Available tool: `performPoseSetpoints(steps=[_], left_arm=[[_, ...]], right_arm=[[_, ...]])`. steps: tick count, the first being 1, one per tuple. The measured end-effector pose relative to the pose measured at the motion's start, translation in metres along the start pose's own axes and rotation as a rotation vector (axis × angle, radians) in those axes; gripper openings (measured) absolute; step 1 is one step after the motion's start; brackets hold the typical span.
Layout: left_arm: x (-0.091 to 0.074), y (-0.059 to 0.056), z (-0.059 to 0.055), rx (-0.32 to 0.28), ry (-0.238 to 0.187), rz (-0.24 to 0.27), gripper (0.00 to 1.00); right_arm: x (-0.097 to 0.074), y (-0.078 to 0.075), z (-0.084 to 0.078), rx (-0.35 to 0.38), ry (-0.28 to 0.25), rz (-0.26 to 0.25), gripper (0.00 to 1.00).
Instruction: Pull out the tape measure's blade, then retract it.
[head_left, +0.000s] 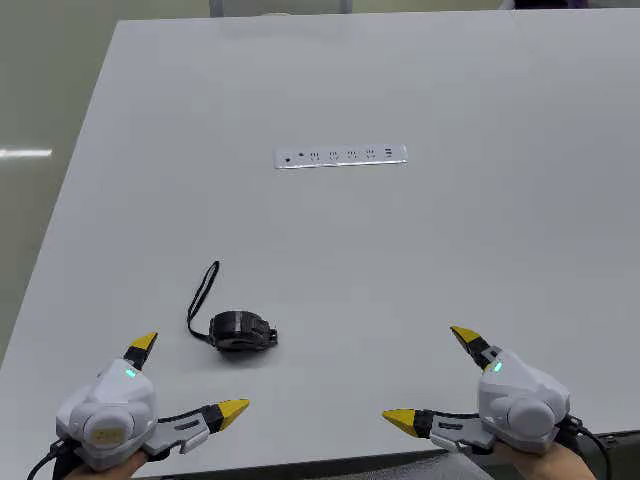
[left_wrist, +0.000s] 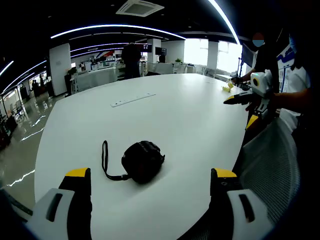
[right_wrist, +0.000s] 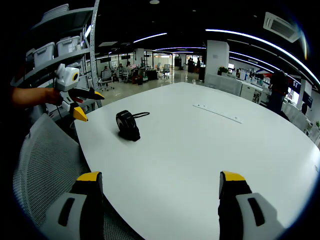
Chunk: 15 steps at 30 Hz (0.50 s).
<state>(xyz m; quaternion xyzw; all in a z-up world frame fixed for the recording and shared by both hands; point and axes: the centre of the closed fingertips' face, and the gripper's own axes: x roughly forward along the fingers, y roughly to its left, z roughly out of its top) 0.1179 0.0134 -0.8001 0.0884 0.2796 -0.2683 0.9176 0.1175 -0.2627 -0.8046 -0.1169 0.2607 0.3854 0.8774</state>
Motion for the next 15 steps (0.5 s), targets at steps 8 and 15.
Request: performPoseSetpoints(steps=[8, 15], left_arm=[[-0.0004, 0.0004, 0.0, 0.003, 0.001, 0.0, 0.99], [-0.0004, 0.0002, -0.0005, 0.009, 0.009, -0.006, 0.97]], right_arm=[[-0.0009, -0.0001, -0.0012, 0.0, 0.002, 0.001, 0.98], [-0.0005, 0.0015, -0.0017, -0.001, 0.008, 0.011, 0.97]])
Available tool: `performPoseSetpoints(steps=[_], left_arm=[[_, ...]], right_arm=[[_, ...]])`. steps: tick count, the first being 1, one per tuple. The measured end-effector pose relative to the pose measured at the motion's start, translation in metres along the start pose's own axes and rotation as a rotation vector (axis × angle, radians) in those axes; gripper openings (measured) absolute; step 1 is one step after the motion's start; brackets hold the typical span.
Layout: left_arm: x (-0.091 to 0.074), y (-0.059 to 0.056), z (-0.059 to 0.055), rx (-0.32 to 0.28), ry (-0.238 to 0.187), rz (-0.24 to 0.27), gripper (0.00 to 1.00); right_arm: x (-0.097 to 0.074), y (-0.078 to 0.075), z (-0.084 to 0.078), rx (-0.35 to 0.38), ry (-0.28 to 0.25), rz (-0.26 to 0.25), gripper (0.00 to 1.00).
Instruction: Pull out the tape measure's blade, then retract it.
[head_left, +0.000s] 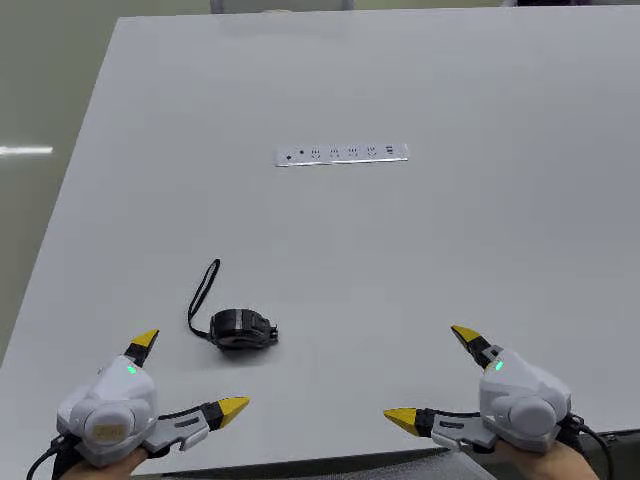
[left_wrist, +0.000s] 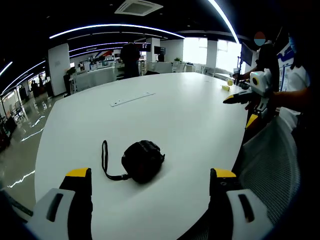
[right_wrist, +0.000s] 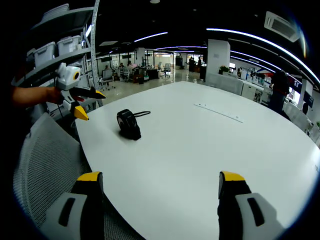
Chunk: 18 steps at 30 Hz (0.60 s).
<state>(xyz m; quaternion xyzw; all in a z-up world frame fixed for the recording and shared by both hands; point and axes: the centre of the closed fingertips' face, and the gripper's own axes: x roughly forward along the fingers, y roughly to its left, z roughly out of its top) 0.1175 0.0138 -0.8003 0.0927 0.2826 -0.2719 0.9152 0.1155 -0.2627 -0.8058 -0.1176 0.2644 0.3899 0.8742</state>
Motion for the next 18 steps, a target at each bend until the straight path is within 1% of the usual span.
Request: performPoseSetpoints(steps=[10, 13, 15, 18], left_arm=[[0.0017, -0.0002, 0.0002, 0.012, 0.011, -0.01, 0.97], [0.0022, -0.0008, 0.0009, 0.017, 0.012, -0.021, 0.97], [0.0024, -0.0011, 0.0002, 0.019, 0.018, -0.028, 0.96], [0.0035, 0.0008, -0.0017, 0.037, 0.034, -0.029, 0.95]], right_arm=[[0.0008, -0.0013, 0.0008, -0.005, 0.003, 0.013, 0.97], [0.001, -0.0012, 0.0006, -0.005, 0.004, 0.022, 0.96], [0.0011, -0.001, 0.0004, -0.009, 0.005, 0.027, 0.96], [0.0019, -0.0019, -0.0001, -0.009, 0.009, 0.032, 0.96]])
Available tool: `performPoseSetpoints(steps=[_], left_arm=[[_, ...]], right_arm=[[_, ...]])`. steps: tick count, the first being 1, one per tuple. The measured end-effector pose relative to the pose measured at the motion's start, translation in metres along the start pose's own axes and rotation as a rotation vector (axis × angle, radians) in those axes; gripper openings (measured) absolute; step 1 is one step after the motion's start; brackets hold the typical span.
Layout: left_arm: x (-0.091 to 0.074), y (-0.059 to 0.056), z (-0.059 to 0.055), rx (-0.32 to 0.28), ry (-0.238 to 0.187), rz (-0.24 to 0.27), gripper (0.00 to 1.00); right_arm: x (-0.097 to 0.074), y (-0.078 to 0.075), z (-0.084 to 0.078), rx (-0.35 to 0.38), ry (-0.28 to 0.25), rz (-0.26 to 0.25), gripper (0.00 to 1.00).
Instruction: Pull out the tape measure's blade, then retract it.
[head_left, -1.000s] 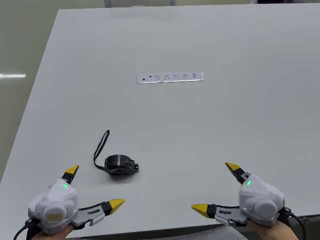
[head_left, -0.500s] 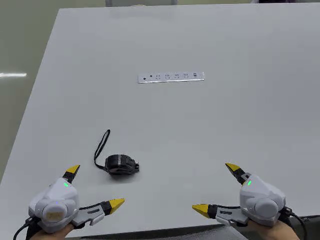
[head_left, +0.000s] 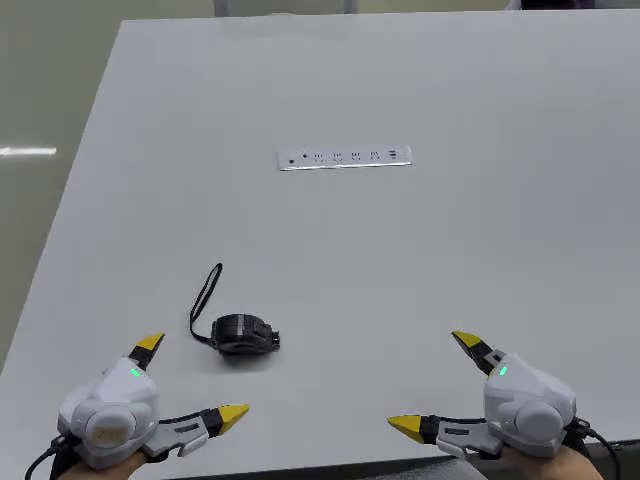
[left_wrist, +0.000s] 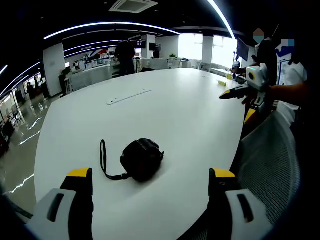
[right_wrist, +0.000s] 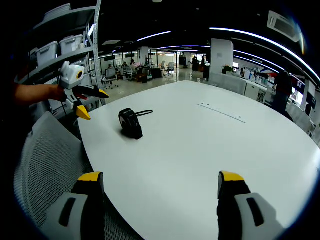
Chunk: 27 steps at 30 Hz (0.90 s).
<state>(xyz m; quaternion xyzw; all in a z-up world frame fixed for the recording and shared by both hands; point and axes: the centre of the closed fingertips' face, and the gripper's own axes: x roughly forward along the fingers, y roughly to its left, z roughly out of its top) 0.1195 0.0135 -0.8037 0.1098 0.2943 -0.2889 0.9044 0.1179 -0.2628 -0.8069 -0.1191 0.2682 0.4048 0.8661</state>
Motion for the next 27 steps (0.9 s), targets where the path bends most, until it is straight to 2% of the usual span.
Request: performPoseSetpoints(steps=[7, 11, 21, 27], left_arm=[[0.0007, 0.0014, 0.0023, 0.013, 0.008, -0.019, 0.95], [0.002, 0.0006, 0.0022, 0.028, 0.017, -0.046, 0.95], [0.0044, 0.0066, 0.004, 0.05, 0.034, -0.068, 0.93], [0.0083, 0.0045, 0.0045, 0.068, 0.044, -0.11, 0.9]], right_arm=[[0.0027, -0.0002, 0.0005, -0.013, 0.006, 0.021, 0.96], [0.0041, -0.0012, 0.0013, -0.025, 0.006, 0.033, 0.95], [0.0066, -0.0044, 0.0055, -0.05, 0.009, 0.055, 0.93], [0.0097, -0.0059, 0.0094, -0.081, 0.001, 0.074, 0.89]])
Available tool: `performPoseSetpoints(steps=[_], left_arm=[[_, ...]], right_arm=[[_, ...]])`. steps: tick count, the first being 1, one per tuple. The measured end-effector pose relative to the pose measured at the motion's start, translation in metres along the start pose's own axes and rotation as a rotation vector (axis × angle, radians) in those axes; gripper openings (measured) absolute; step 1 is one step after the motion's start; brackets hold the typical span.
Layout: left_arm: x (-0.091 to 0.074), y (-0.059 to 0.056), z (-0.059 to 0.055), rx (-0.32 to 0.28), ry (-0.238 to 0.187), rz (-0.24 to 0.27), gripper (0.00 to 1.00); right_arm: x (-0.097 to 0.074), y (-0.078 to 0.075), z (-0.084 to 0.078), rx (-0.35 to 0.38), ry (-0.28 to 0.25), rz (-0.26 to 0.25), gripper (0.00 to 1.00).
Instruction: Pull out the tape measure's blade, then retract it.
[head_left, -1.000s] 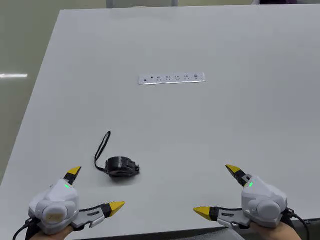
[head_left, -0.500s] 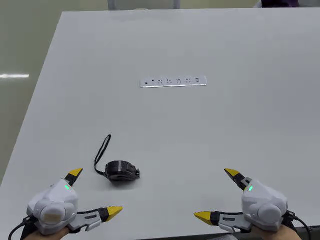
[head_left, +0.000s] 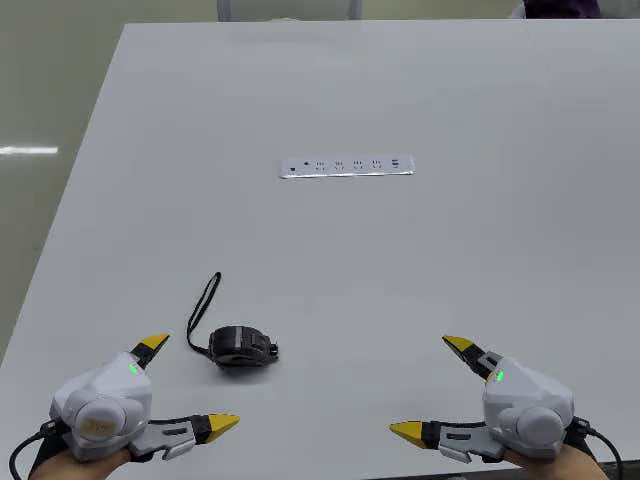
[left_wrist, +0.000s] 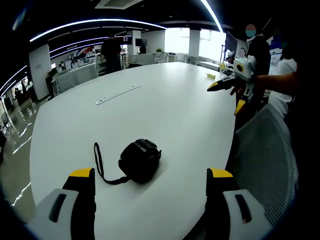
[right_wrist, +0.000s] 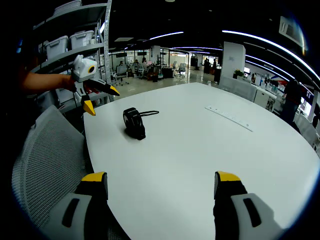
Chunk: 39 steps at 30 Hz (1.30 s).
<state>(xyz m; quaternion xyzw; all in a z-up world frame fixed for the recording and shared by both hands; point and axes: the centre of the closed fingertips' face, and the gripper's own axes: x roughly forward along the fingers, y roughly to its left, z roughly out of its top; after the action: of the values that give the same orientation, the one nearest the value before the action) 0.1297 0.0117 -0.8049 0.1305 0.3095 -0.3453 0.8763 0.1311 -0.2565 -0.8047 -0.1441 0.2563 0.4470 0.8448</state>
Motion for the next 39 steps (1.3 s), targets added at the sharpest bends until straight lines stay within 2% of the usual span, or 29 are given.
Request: performPoseSetpoints(steps=[4, 7, 18, 27, 39], left_arm=[[0.003, 0.002, 0.0, 0.011, 0.008, -0.012, 0.86], [0.005, 0.002, 0.004, 0.047, -0.014, -0.025, 0.83], [0.014, 0.009, -0.001, 0.081, 0.025, -0.054, 0.79], [0.024, 0.01, -0.008, 0.147, 0.075, -0.092, 0.73], [0.034, 0.014, -0.005, 0.222, 0.106, -0.141, 0.67]], right_arm=[[0.002, -0.001, 0.002, -0.019, 0.003, 0.013, 0.87], [0.005, -0.002, 0.002, -0.025, 0.01, 0.028, 0.86], [0.015, -0.003, 0.007, -0.079, 0.018, 0.077, 0.82], [0.025, -0.001, 0.009, -0.136, 0.036, 0.127, 0.8], [0.042, -0.003, 0.015, -0.2, 0.043, 0.193, 0.74]])
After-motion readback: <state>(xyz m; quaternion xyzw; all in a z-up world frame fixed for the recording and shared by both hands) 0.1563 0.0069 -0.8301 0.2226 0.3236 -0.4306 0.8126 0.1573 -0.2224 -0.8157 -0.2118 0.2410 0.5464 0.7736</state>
